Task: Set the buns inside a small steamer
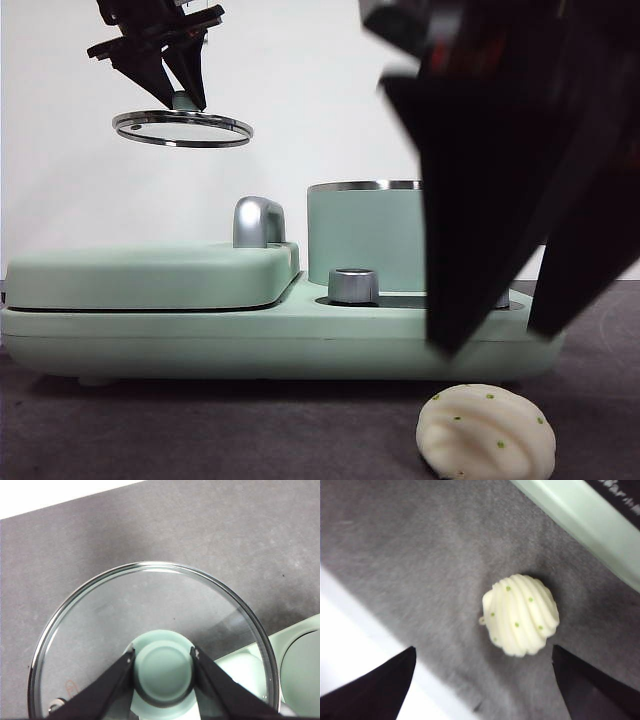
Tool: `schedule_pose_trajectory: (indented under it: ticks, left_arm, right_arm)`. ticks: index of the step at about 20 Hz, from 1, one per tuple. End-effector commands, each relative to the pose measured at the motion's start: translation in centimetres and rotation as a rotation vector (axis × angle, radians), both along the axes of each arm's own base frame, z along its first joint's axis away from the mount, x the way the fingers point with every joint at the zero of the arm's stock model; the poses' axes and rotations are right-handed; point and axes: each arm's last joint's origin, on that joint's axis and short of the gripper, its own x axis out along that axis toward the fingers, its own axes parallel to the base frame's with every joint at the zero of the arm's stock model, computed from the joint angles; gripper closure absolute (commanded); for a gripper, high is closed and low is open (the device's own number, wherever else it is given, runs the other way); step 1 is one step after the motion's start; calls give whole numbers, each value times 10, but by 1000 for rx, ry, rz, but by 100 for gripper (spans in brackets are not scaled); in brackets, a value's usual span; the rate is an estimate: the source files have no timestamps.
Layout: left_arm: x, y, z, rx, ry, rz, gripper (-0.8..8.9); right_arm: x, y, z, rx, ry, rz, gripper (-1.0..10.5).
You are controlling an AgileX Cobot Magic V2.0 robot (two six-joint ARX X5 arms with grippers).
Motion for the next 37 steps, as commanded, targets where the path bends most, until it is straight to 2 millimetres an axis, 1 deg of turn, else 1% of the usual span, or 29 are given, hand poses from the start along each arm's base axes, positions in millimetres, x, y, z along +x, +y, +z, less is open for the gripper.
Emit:
schedule_pose_trajectory:
  ticks: [1,8,11,12,14,15,21,23,25,28,31,33,34,35,37]
  left_arm:
    - [-4,0,16,-23,-62,3,699]
    - [-4,0,16,-25,-62,4,699]
    - [-4,0,16,-25,-62,4,699]
    - [-4,0,16,-25,-62,5,699]
    - [-4,0,16,-25,-62,5,699]
    - [-4,0,16,-25,-62,4,699]
    - [-4,0,16,-25,-62,5,699]
    - [-4,0,16,-25,-61,5,699]
    - [-4,0,16,-25,-61,5,699]
    - [-4,0,16,-25,-62,5,699]
    - [-4,0,16,-25,-62,5,699]
    - [-4,0,16,-25,-62,5,699]
    - [-4,0,16,-25,-62,5,699]
    - [-4,0,16,-25,-62,5,699]
    - [-4,0,16,-25,-62,5,699]
  right_arm:
    - [2,4,-13,-29,-23,-29,514]
    - [13,12,-30,-41,-20,-49,515]
    - [19,12,-38,-55,12,-67,516]
    - [21,13,-40,-55,18,-73,550]
    - [23,13,-40,-48,13,-77,713]
    - [23,14,-40,-44,11,-77,763]
    - [23,14,-39,-41,13,-86,813]
    - [24,15,-34,-24,18,-93,813]
    - [24,16,-21,-4,35,-85,813]
    - [25,19,10,-15,51,-76,813]
    - [35,18,55,-31,55,-83,812]
    - [46,15,86,-3,18,-88,812]
    - [53,13,98,11,-2,-96,812]
    - [64,9,114,29,-32,-110,812]
    - [87,5,133,39,-74,-132,812]
